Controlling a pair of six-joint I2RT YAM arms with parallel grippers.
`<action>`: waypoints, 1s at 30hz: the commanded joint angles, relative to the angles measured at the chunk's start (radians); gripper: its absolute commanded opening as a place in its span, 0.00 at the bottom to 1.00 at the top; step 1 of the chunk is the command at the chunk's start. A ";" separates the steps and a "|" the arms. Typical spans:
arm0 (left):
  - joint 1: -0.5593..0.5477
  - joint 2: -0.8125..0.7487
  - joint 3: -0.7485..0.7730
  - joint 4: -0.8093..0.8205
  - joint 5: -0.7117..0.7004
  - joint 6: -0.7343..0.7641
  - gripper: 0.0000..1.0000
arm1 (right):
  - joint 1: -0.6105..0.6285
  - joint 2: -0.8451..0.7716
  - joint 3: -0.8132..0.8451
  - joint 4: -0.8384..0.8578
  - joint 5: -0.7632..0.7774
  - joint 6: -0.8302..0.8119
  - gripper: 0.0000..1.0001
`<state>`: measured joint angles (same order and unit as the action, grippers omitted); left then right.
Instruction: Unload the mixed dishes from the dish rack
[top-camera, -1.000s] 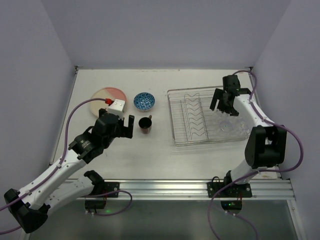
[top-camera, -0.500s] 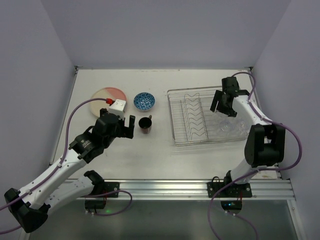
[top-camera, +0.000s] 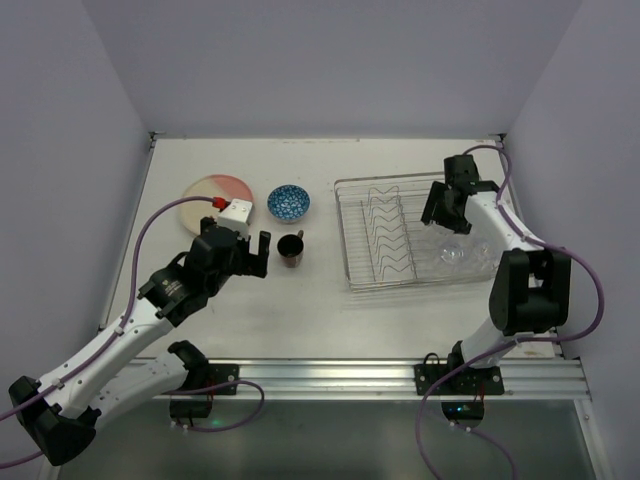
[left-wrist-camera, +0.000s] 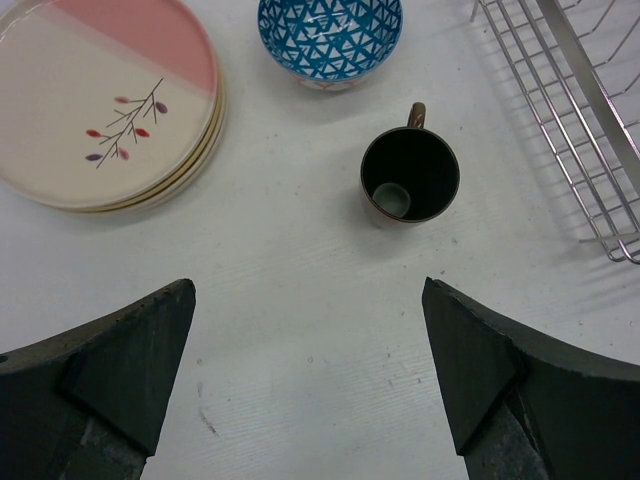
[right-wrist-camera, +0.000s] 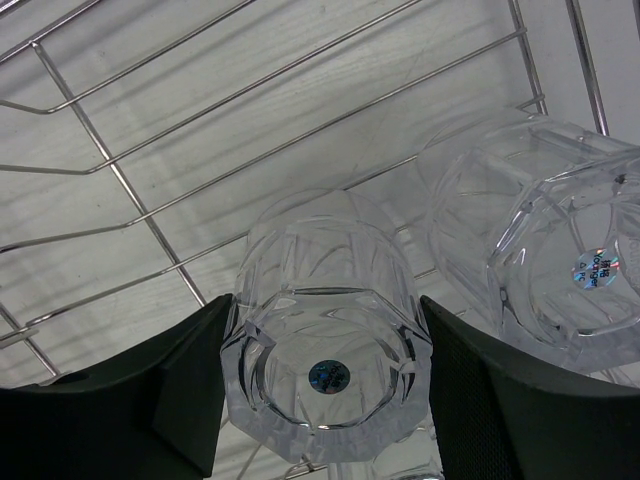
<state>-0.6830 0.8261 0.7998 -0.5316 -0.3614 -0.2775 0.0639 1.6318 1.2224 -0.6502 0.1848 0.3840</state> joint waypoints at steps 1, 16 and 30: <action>-0.004 -0.008 -0.005 0.047 -0.005 0.001 1.00 | 0.002 -0.047 0.038 0.006 -0.036 0.004 0.31; -0.004 -0.016 0.039 0.035 0.021 -0.037 1.00 | 0.031 -0.237 0.157 -0.075 -0.120 -0.011 0.27; -0.004 -0.007 -0.083 0.925 0.837 -0.399 1.00 | 0.157 -0.667 -0.230 0.746 -1.028 0.324 0.25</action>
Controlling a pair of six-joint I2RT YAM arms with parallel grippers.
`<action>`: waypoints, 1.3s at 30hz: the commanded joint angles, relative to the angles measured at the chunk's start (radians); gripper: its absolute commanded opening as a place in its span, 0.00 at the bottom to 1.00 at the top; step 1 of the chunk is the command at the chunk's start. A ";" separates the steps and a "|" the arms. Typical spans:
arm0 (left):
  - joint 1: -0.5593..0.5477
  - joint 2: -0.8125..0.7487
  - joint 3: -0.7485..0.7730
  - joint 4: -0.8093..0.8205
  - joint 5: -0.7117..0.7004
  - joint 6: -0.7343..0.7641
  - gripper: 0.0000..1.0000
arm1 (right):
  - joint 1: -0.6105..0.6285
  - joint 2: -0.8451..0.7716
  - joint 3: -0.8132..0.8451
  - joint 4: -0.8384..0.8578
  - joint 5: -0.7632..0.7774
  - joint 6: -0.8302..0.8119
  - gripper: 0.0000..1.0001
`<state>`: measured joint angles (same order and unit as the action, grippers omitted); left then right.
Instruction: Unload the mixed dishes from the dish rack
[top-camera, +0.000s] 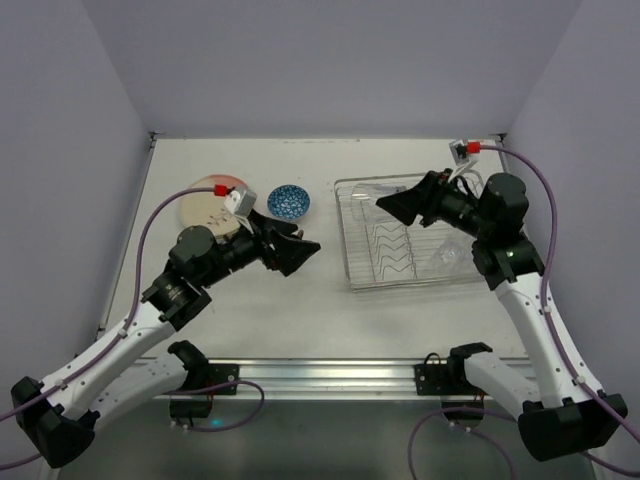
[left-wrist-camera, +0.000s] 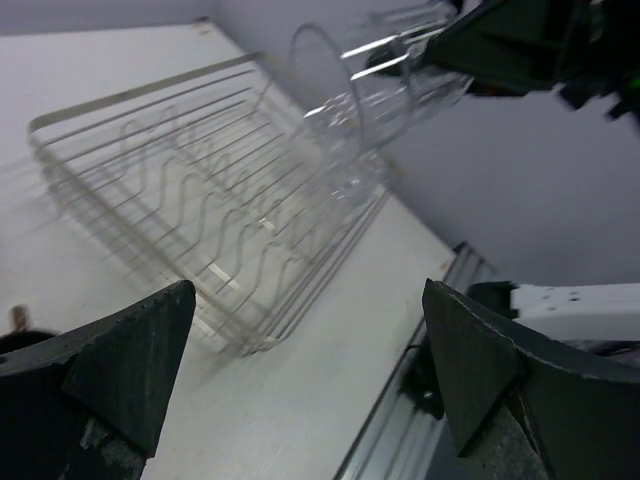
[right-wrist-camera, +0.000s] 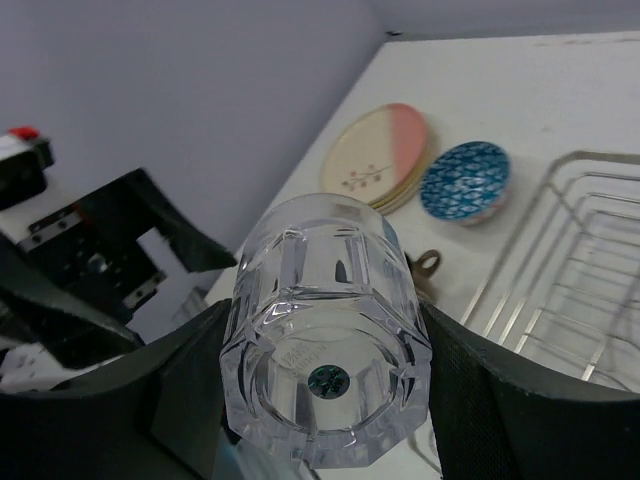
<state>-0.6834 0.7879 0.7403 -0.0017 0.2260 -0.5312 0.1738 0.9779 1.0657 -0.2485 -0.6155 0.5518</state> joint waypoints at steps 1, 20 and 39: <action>-0.004 0.043 -0.027 0.448 0.262 -0.164 1.00 | 0.064 -0.021 -0.122 0.476 -0.265 0.224 0.25; -0.007 0.237 0.010 0.825 0.368 -0.344 0.64 | 0.187 0.067 -0.276 1.029 -0.372 0.465 0.23; -0.011 0.252 0.042 0.722 0.375 -0.296 0.00 | 0.204 0.117 -0.322 1.111 -0.343 0.447 0.91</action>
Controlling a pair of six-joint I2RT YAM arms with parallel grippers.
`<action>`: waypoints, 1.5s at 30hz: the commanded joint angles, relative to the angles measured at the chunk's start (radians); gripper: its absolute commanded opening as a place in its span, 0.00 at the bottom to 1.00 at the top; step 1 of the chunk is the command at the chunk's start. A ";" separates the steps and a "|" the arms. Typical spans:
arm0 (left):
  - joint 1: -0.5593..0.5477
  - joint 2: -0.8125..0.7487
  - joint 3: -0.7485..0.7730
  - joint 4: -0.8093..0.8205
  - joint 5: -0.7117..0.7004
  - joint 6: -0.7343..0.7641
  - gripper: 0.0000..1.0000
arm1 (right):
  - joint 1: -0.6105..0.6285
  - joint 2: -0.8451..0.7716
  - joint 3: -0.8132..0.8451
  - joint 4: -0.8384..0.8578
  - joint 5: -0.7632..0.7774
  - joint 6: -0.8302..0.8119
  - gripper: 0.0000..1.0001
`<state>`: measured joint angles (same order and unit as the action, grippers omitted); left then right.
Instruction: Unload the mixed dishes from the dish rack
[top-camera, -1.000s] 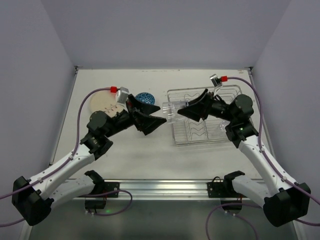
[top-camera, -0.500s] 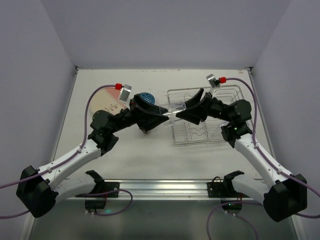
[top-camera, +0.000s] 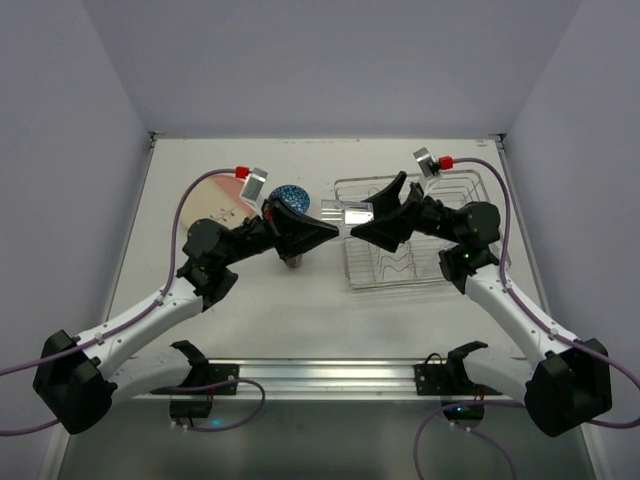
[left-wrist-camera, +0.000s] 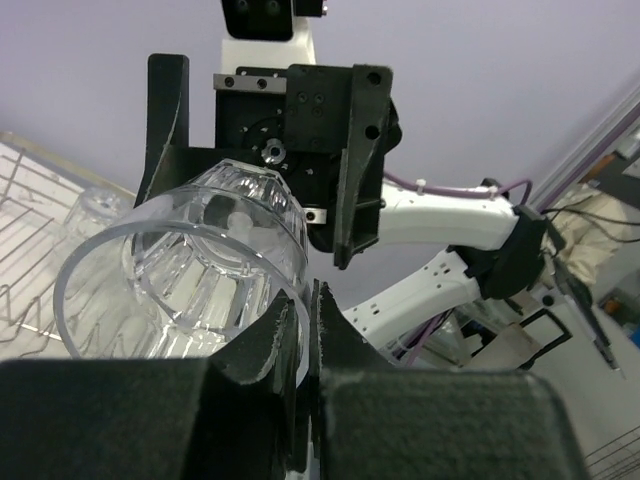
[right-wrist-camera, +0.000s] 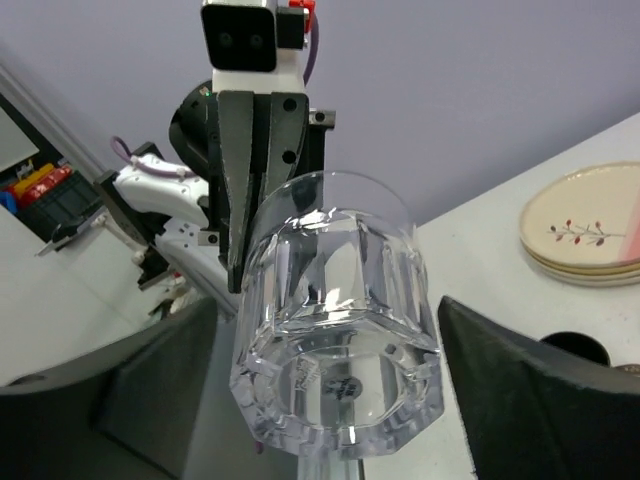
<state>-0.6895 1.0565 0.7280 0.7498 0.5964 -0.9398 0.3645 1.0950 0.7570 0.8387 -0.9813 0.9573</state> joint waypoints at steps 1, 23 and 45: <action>-0.005 -0.029 0.059 -0.059 -0.001 0.148 0.00 | 0.010 -0.006 -0.018 0.017 0.029 0.037 0.99; 0.186 0.109 0.490 -1.468 -0.777 0.631 0.00 | -0.012 -0.142 0.166 -1.110 0.816 -0.488 0.99; 0.197 0.497 0.467 -1.543 -0.756 0.679 0.00 | -0.012 -0.250 0.209 -1.377 0.902 -0.586 0.99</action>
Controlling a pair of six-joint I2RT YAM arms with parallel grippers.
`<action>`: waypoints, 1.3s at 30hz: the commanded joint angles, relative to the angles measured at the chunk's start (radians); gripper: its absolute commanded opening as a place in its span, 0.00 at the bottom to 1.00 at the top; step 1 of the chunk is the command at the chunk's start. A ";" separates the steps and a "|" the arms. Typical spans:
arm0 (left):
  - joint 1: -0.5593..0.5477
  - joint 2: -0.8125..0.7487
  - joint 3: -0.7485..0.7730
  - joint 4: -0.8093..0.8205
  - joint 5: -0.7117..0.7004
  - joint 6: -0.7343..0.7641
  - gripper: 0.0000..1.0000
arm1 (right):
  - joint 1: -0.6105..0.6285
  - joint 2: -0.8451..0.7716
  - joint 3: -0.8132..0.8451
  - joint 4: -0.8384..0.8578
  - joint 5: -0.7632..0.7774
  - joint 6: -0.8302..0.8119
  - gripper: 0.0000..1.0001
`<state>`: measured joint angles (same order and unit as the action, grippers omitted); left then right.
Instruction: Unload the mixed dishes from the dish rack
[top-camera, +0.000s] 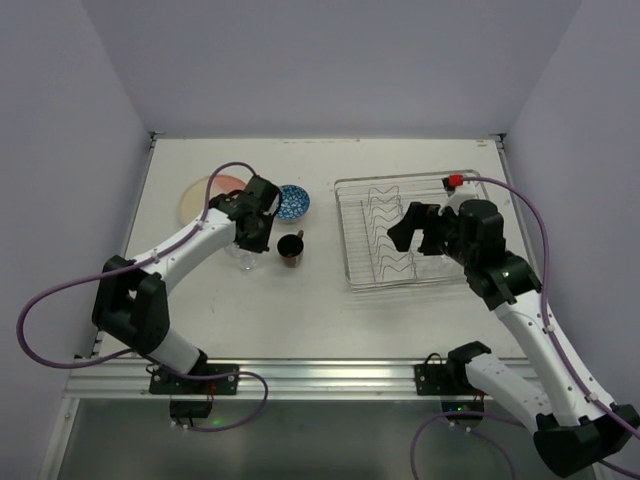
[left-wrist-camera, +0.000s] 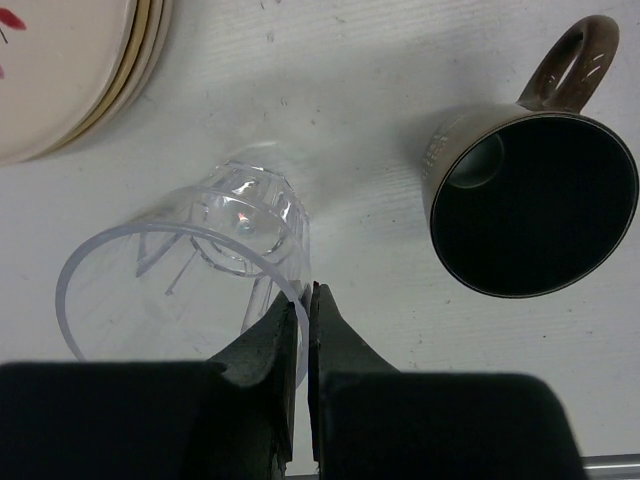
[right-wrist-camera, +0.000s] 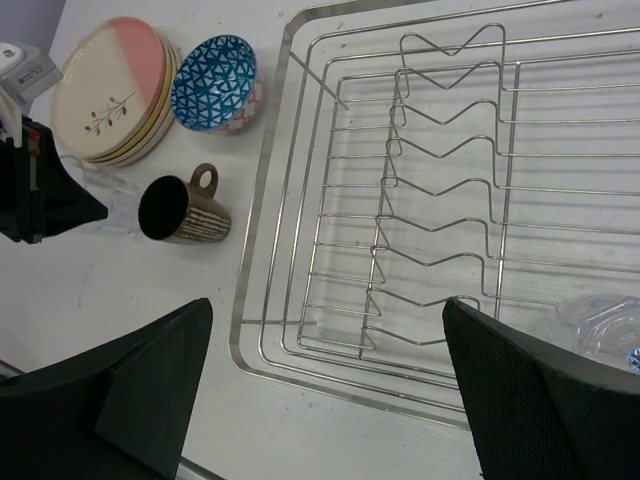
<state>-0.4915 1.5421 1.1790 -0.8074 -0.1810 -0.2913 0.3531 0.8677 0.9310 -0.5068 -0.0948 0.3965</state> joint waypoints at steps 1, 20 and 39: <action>-0.002 0.015 0.011 0.016 0.020 0.027 0.00 | 0.000 -0.032 0.034 -0.033 0.014 -0.027 0.99; -0.032 0.040 -0.050 0.050 0.037 0.021 0.28 | 0.000 -0.073 0.028 -0.067 -0.005 -0.036 0.99; -0.039 -0.448 -0.013 0.112 -0.188 -0.025 1.00 | -0.002 -0.078 0.051 -0.176 0.349 0.087 0.99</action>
<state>-0.5270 1.1847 1.1809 -0.7658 -0.2424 -0.2962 0.3531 0.7712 0.9325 -0.6022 0.0658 0.4252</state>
